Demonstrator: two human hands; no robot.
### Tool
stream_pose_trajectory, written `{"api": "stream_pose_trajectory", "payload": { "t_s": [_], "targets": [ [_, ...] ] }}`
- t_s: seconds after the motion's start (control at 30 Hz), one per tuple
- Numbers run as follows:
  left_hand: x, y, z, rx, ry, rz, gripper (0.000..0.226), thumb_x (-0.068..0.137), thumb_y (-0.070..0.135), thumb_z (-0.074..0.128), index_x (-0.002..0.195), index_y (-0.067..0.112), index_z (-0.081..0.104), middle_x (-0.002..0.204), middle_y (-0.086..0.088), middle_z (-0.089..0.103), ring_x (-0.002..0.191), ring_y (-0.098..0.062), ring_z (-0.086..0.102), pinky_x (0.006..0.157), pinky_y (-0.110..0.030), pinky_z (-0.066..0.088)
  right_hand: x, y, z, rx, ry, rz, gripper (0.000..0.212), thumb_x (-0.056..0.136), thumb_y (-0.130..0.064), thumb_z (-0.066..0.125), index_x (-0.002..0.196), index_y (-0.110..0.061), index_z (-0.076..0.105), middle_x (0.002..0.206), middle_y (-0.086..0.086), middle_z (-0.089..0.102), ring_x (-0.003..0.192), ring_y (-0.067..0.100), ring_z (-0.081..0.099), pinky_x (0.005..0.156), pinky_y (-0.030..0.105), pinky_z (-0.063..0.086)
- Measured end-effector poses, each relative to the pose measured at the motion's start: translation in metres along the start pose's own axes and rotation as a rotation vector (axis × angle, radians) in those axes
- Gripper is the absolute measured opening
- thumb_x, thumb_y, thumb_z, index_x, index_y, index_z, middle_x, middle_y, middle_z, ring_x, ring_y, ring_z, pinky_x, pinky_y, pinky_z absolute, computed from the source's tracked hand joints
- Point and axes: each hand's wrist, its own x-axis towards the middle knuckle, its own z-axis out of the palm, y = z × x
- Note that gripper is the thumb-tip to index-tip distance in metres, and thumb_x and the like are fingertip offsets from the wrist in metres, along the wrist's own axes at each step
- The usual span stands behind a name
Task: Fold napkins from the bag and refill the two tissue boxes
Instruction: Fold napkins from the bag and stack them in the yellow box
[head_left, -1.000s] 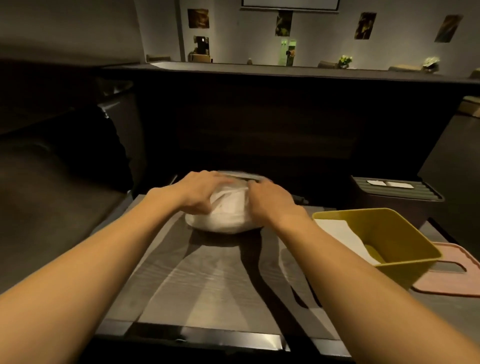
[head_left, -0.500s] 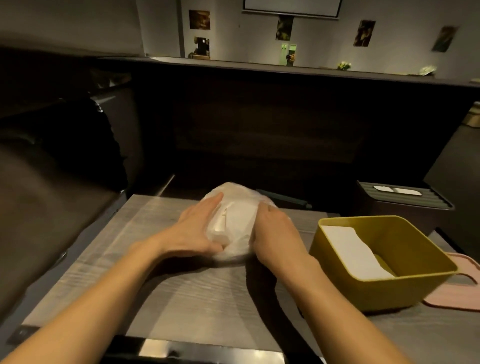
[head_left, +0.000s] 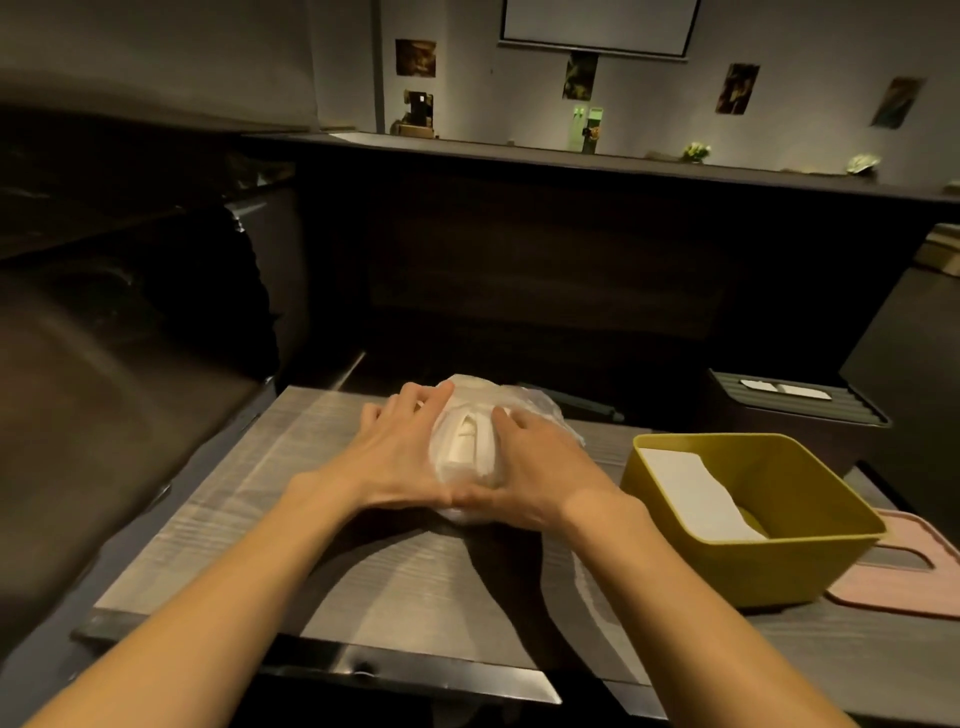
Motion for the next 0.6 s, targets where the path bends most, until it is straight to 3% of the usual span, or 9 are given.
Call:
{"api": "stream_pose_trajectory", "payload": {
  "t_s": [0.07,0.17,0.27,0.33,0.4,0.5,0.6],
  "targets": [
    [-0.006,-0.003,-0.003,0.056,0.068,0.066,0.126,0.062,0.084,0.073,0.159,0.026,0.018,0.147,0.003,0.023,0.137,-0.022,0.027,0.116,-0.038,0.019,0.000,0.007,0.002,0.082,0.048,0.028,0.077,0.091,-0.057,0.069,0.153,-0.021,0.039,0.152,0.001,0.049,0.138,0.020,0.047,0.112,0.037,0.039],
    [-0.015,0.002,-0.014,0.204,0.293,0.344,0.088,0.071,0.075,0.068,0.142,0.025,0.051,0.148,-0.003,0.031,0.141,-0.025,0.025,0.111,-0.032,0.015,-0.001,0.011,0.002,0.064,0.154,0.014,0.051,0.101,-0.037,0.062,0.147,-0.022,0.047,0.145,0.001,0.056,0.131,0.020,0.053,0.105,0.035,0.044],
    [-0.020,0.019,-0.027,0.210,0.512,0.577,0.045,0.080,0.048,0.067,0.115,0.021,0.069,0.135,-0.008,0.051,0.132,-0.025,0.042,0.105,-0.032,0.028,0.001,0.009,0.004,-0.051,0.234,-0.004,0.036,0.100,-0.031,0.063,0.135,-0.025,0.057,0.129,0.000,0.065,0.117,0.020,0.061,0.095,0.035,0.050],
    [-0.014,0.029,-0.029,0.193,0.538,0.629,0.034,0.082,0.037,0.067,0.111,0.019,0.070,0.132,-0.007,0.057,0.126,-0.022,0.050,0.103,-0.032,0.038,0.001,0.007,0.006,-0.078,0.249,0.000,0.031,0.100,-0.031,0.062,0.130,-0.025,0.060,0.122,0.000,0.067,0.110,0.020,0.063,0.089,0.034,0.051],
    [-0.005,0.032,-0.024,0.172,0.431,0.529,0.046,0.089,0.049,0.063,0.126,0.022,0.065,0.144,-0.003,0.052,0.136,-0.019,0.046,0.110,-0.037,0.042,-0.002,0.006,0.002,-0.101,0.258,-0.009,0.029,0.102,-0.031,0.059,0.130,-0.024,0.060,0.119,0.000,0.068,0.108,0.020,0.064,0.086,0.034,0.050],
    [0.003,0.019,-0.016,0.027,0.167,0.170,0.078,0.093,0.079,0.040,0.153,0.030,0.044,0.164,0.008,0.032,0.153,-0.011,0.025,0.123,-0.042,0.028,-0.007,0.006,-0.003,-0.087,0.293,-0.030,0.026,0.102,-0.032,0.057,0.127,-0.027,0.062,0.119,-0.003,0.068,0.110,0.018,0.064,0.086,0.030,0.047],
    [0.003,0.012,0.003,-0.242,0.073,-0.104,0.068,0.095,0.081,0.021,0.143,0.042,0.049,0.142,0.010,0.057,0.134,-0.017,0.052,0.111,-0.042,0.039,-0.011,0.004,-0.005,-0.131,0.252,-0.012,0.030,0.104,-0.026,0.054,0.133,-0.027,0.060,0.127,0.000,0.067,0.116,0.020,0.063,0.092,0.033,0.048]
  ]
}}
